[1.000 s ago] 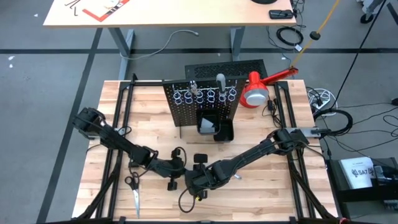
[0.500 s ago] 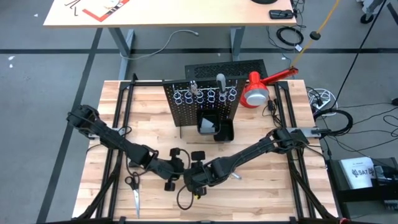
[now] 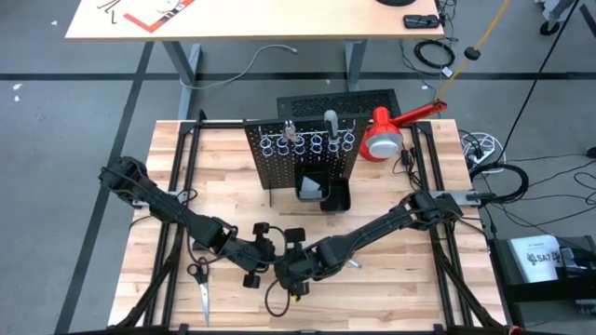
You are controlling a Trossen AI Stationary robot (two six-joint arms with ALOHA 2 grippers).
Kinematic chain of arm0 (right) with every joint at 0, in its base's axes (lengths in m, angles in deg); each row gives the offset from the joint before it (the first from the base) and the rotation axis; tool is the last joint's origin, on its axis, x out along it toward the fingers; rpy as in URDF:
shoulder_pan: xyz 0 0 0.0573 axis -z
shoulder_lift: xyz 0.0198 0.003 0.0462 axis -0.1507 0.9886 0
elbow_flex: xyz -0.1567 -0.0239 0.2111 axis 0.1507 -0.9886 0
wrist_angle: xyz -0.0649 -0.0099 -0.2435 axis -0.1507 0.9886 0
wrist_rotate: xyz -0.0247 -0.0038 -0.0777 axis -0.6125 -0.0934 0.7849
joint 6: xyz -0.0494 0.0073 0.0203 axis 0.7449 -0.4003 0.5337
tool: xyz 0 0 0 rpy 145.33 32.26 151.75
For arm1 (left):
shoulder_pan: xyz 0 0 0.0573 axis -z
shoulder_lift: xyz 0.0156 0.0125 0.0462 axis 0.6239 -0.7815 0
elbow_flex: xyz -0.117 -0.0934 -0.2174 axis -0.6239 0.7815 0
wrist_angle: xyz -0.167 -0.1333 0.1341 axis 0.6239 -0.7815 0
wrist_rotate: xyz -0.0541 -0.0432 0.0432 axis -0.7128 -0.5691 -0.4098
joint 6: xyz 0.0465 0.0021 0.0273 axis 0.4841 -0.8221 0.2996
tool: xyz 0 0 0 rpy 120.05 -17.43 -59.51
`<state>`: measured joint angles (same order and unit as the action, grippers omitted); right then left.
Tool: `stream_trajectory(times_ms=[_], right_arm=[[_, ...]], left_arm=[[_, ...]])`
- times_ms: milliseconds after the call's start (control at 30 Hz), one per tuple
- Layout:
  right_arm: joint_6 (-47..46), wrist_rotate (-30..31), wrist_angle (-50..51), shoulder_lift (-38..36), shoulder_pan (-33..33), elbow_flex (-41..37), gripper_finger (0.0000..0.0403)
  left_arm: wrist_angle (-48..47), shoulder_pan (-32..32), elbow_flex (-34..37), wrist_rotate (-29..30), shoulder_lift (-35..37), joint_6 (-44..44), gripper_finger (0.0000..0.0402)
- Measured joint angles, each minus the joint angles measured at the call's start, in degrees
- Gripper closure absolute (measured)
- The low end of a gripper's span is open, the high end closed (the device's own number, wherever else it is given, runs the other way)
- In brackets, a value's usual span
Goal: Hang tools onto peg board
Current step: Hang the wrench on the pegboard
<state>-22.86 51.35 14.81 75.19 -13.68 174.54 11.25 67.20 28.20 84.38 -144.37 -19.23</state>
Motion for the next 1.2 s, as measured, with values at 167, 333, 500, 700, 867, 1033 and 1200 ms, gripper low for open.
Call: stream_trajectory(times_ms=[167,333,500,700,867,1033,1200], right_arm=[[-2.8,1.7,0.8,0.0,-0.4,0.1,0.0395],[-3.4,4.7,1.2,0.0,-1.7,0.3,0.0399],[-5.4,8.0,0.8,-0.2,-3.4,0.7,0.04],[-7.0,9.3,1.4,-0.2,-5.4,0.7,0.04],[-8.8,15.5,1.2,-0.2,-6.0,0.6,0.04],[-9.7,23.2,-1.5,-0.4,-7.0,0.5,0.04],[-3.8,31.1,-5.0,-2.8,-6.7,0.5,0.04]], left_arm=[[0.2,-0.1,0.0,0.9,-0.1,1.1,0.0386],[0.9,0.0,-0.1,0.0,0.4,2.2,0.0342],[1.1,-0.1,-0.3,0.2,3.5,2.1,0.0288],[0.2,-0.1,-0.3,2.3,11.3,4.6,0.0235],[-1.0,0.0,-0.2,2.5,18.5,4.0,0.0225],[-0.1,2.0,0.2,5.7,25.5,5.9,0.0244],[14.2,5.8,0.2,9.5,31.5,15.9,0.0275]])
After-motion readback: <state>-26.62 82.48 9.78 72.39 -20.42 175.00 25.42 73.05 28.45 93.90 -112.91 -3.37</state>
